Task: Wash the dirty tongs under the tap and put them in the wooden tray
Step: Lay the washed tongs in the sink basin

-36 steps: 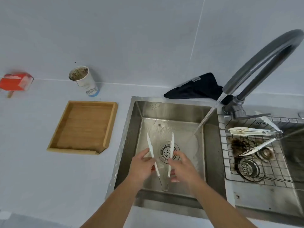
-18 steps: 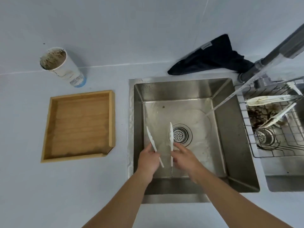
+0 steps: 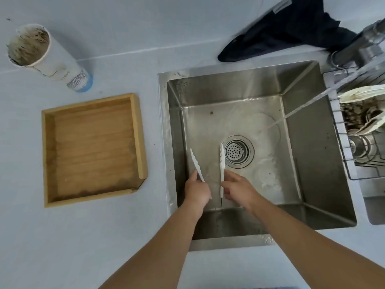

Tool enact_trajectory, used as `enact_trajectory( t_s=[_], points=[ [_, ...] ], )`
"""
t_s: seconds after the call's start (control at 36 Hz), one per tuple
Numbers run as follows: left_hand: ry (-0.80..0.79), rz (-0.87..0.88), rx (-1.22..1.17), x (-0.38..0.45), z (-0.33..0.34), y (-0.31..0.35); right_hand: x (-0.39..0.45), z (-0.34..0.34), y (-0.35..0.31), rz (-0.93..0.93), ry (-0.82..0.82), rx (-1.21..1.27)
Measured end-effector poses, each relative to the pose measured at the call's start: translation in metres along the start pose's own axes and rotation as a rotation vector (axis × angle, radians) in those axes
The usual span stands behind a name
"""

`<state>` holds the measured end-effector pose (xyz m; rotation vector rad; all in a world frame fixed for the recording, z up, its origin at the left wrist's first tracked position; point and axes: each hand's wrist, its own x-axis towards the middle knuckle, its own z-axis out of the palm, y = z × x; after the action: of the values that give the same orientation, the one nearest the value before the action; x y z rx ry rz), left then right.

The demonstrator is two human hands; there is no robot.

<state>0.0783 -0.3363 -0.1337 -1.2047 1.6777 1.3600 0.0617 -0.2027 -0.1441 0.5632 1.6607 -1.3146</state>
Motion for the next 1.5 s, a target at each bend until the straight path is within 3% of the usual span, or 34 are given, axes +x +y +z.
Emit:
enact_trajectory(
  t_s=[0.28,0.67,1.0,1.25,1.5],
  points=[
    [-0.011,-0.040,0.004,0.011,0.001,-0.003,-0.001,-0.001,0.010,0.031,0.005,-0.009],
    [-0.060,-0.030,-0.038,-0.019,-0.003,0.011,-0.026,-0.007,-0.002,0.111,-0.007,0.208],
    [-0.264,0.035,-0.305,-0.067,-0.040,0.014,-0.069,-0.042,-0.017,0.089,0.099,0.457],
    [-0.212,0.122,-0.488,-0.095,-0.072,0.013,-0.126,-0.070,-0.033,0.013,0.157,0.510],
    [-0.275,0.148,-0.636,-0.126,-0.039,0.032,-0.157,-0.095,-0.047,-0.100,0.178,0.551]
  ],
)
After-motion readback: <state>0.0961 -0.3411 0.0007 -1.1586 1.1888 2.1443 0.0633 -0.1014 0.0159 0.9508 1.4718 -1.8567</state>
